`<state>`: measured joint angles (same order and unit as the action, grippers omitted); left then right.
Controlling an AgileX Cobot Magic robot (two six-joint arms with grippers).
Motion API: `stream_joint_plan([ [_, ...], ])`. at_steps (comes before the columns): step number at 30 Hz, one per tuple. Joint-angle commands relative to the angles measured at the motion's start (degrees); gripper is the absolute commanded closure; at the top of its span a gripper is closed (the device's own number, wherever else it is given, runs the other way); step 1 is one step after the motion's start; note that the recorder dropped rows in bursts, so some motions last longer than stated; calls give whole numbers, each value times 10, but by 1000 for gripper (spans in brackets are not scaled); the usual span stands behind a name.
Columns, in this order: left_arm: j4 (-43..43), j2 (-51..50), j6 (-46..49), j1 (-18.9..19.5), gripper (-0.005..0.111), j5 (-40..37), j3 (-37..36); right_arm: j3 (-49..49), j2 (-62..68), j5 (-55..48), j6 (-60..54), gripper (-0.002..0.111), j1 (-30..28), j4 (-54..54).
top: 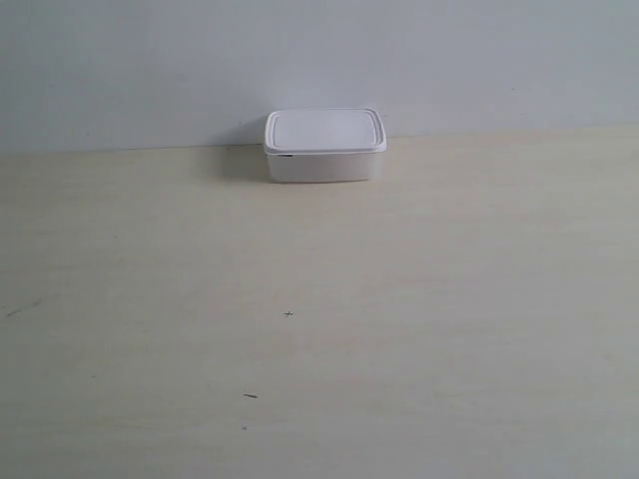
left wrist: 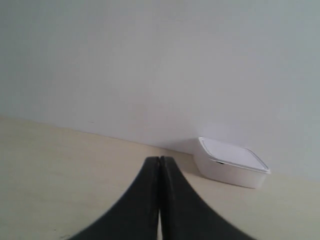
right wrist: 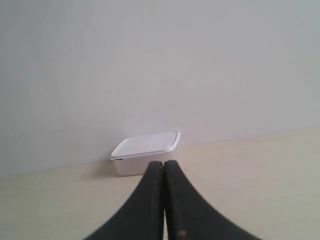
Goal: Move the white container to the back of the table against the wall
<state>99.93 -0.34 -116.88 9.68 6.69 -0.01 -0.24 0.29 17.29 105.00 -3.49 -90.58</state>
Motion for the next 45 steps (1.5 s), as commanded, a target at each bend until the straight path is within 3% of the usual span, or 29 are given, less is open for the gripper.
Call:
stream_joint_plan([
  [1, 0, 3, -5, 26, 107, 1, 0, 2, -3, 0, 0, 108, -25, 5],
  [40, 0, 3, -5, 26, 107, 1, 0, 2, -3, 1, 0, 108, -36, 5],
  [45, 0, 3, -5, 12, 107, 2, 0, 2, -3, 1, 0, 108, -36, 5],
])
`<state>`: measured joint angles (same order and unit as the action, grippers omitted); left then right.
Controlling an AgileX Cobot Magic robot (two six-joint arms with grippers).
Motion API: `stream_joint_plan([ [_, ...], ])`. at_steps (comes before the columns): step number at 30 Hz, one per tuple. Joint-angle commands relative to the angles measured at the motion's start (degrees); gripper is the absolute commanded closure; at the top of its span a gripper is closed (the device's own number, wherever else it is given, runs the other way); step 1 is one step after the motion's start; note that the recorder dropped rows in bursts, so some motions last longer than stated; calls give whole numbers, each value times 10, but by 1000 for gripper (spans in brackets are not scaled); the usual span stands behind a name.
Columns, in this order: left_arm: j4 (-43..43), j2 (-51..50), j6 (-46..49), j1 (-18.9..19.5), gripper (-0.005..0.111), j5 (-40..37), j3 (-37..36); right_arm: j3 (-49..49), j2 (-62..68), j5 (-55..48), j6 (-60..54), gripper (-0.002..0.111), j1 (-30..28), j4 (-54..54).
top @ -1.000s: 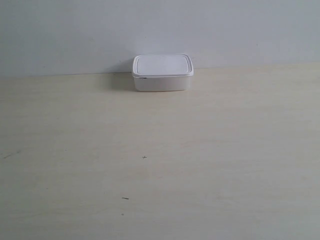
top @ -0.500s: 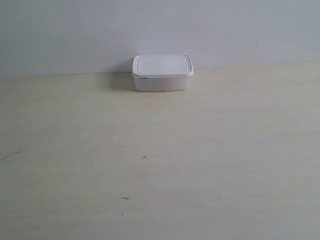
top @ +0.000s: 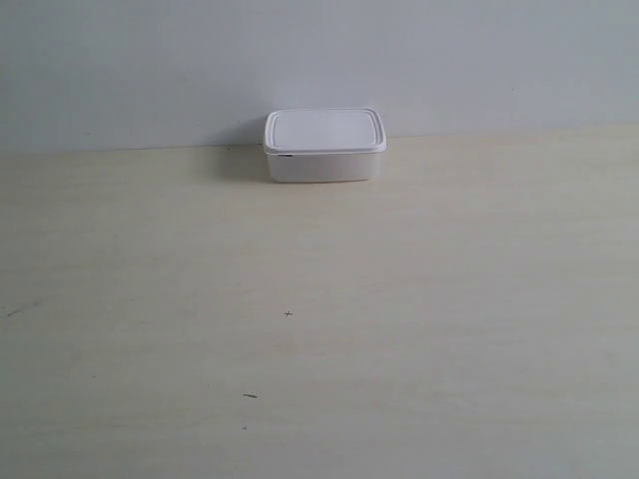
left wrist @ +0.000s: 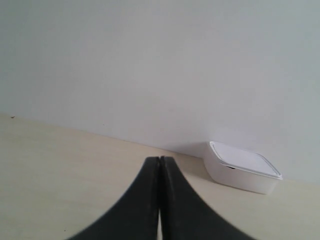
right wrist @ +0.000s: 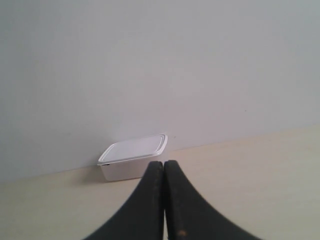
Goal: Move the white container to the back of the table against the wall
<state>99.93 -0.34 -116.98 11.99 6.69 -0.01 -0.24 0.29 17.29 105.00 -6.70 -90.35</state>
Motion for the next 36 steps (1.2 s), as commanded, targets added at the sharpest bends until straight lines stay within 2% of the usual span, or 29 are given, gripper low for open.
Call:
stream_joint_plan([
  [1, 0, 3, -4, -13, 107, 4, 0, 2, -3, 2, 0, 108, -3, 3],
  [7, 0, 3, -4, -13, 107, 58, 0, 2, -3, 27, 0, 108, -3, -17],
  [12, 0, 3, -4, -13, 107, 112, 0, 2, -3, 99, 0, 108, -3, -83],
  [22, -4, 3, -1, -13, 107, 27, 0, 2, -3, 23, -1, 108, -3, -85],
  [28, -21, 3, 34, -13, 107, 21, 0, 2, -3, -43, -1, 108, -3, -85],
  [30, -40, 3, 47, -12, 107, 7, 0, 2, -3, -76, -1, 108, -3, -85],
  [34, -198, 3, 48, -12, 107, -14, 0, 2, -3, -112, -1, 108, -3, -85],
  [36, -212, 3, 69, -12, 107, -22, 0, 2, -3, -112, -1, 108, -3, -85],
])
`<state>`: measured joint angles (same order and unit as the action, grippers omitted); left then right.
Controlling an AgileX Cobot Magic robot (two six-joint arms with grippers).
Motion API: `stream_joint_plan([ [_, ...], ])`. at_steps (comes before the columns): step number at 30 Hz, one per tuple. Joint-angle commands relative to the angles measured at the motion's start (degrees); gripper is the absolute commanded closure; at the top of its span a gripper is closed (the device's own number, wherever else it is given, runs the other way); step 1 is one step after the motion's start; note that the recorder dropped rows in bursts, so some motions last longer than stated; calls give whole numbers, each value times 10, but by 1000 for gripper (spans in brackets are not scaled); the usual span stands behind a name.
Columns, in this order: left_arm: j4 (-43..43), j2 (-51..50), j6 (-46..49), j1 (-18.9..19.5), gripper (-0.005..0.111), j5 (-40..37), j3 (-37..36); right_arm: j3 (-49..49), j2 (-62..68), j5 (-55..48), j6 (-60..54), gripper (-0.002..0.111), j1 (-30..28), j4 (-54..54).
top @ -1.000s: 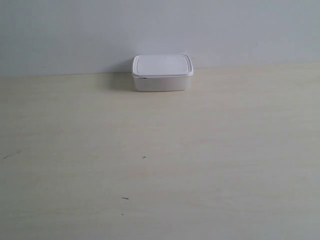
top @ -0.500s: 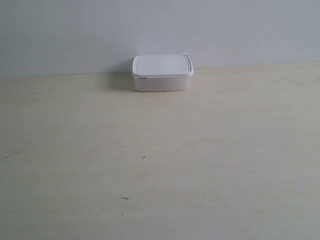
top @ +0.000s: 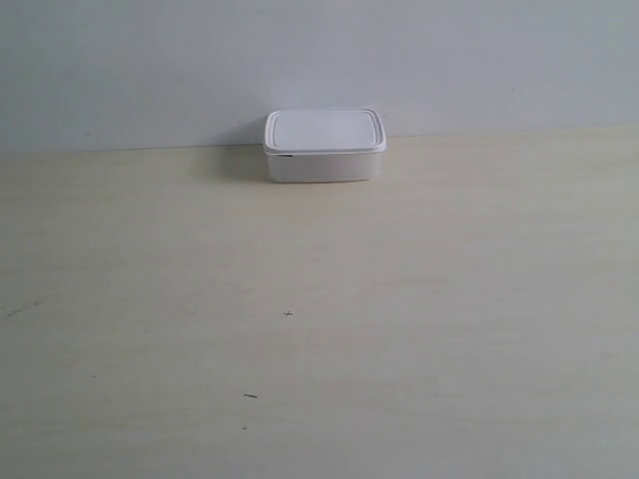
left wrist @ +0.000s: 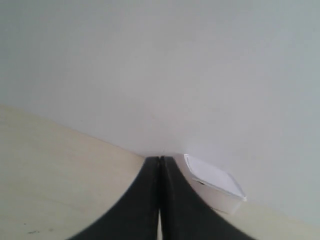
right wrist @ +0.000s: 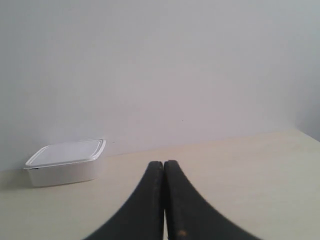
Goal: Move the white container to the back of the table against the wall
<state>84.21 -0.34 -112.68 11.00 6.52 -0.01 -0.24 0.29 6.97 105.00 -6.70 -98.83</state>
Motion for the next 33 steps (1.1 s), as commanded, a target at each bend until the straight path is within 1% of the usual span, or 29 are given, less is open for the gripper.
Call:
stream_joint_plan([
  [1, -55, 3, 60, -2, 107, -20, 0, 2, -3, -8, -1, 108, -3, -1],
  [4, -55, 3, 206, -2, 107, -18, 0, 2, -3, -8, -1, 108, -3, -1],
  [6, -55, 3, 268, -2, 107, -18, 0, 2, -3, -8, -1, 108, -3, -1],
  [9, -56, 3, 336, -2, 107, -18, 0, 2, -3, -8, -1, 108, -3, -1],
  [11, -56, 3, 364, -2, 107, -17, 0, 2, -3, -8, -1, 108, -3, -1],
  [14, -68, 3, 364, -2, 107, -19, 0, 2, -3, -8, -1, 108, -3, 4],
  [21, -205, 3, 365, -4, 107, -11, 0, 2, -3, -6, -1, 108, -3, 43],
  [22, -205, 3, 365, -4, 107, -7, 0, 2, -3, -6, -1, 108, -3, 43],
  [27, -206, 3, 424, -4, 107, 47, 0, 2, -3, -6, -1, 108, -3, 43],
  [29, -206, 3, 436, -4, 107, 46, 0, 2, -3, -6, -1, 108, -3, 43],
  [33, -206, 3, 436, -4, 107, 4, 0, 2, -3, -6, -1, 108, -3, 43],
])
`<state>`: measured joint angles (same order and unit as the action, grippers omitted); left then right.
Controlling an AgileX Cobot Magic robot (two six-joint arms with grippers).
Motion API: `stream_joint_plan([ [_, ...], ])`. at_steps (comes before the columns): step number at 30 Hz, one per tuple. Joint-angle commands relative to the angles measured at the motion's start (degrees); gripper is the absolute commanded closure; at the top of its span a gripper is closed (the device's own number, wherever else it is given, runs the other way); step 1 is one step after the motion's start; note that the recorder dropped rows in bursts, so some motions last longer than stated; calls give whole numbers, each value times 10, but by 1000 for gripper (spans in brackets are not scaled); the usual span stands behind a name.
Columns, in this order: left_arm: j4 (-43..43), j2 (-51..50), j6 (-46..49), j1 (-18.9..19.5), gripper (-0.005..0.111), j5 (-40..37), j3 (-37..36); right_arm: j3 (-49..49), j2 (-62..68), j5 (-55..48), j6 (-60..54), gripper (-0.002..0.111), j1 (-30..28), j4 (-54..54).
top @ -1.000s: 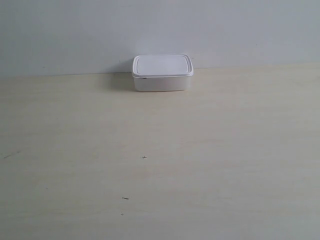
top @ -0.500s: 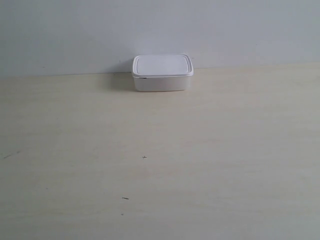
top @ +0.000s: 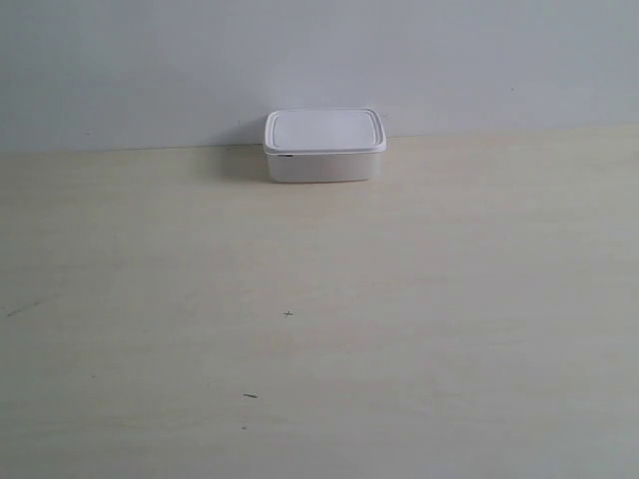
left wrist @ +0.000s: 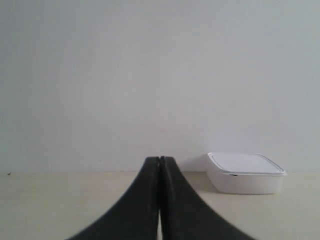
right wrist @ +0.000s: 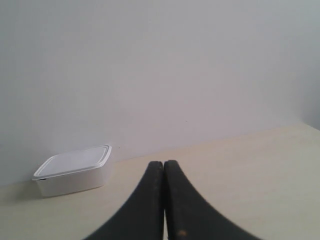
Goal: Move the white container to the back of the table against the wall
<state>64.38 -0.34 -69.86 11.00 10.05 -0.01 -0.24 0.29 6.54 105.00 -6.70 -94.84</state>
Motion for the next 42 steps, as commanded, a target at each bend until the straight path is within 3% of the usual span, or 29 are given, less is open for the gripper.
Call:
stream_joint_plan([
  [1, -5, 3, 7, -4, 107, -38, 0, 2, -3, -2, -1, 108, -3, 3],
  [8, 13, 3, 8, -4, 107, -31, 0, 2, -3, -2, -2, 108, -3, 3],
  [11, 10, 3, 54, -4, 107, -31, 0, 2, -3, 1, -47, 108, -3, 3],
  [19, -49, 3, 341, -4, 107, -109, 0, 2, -3, 11, -80, 108, -3, 3],
  [25, -219, 3, 574, -4, 107, -203, 0, 2, -3, 78, -111, 108, -3, 52],
  [28, -288, 3, 648, -4, 107, -268, 0, 2, -3, 86, -111, 108, -3, 54],
  [31, -334, 3, 669, -5, 107, -314, 0, 2, -3, 78, -111, 108, -3, 54],
  [36, -407, 3, 669, -15, 107, -327, 0, 2, -3, 88, -112, 108, -3, 54],
  [42, -412, 3, 666, -19, 107, -327, 0, 2, -3, 110, -104, 108, -3, 42],
])
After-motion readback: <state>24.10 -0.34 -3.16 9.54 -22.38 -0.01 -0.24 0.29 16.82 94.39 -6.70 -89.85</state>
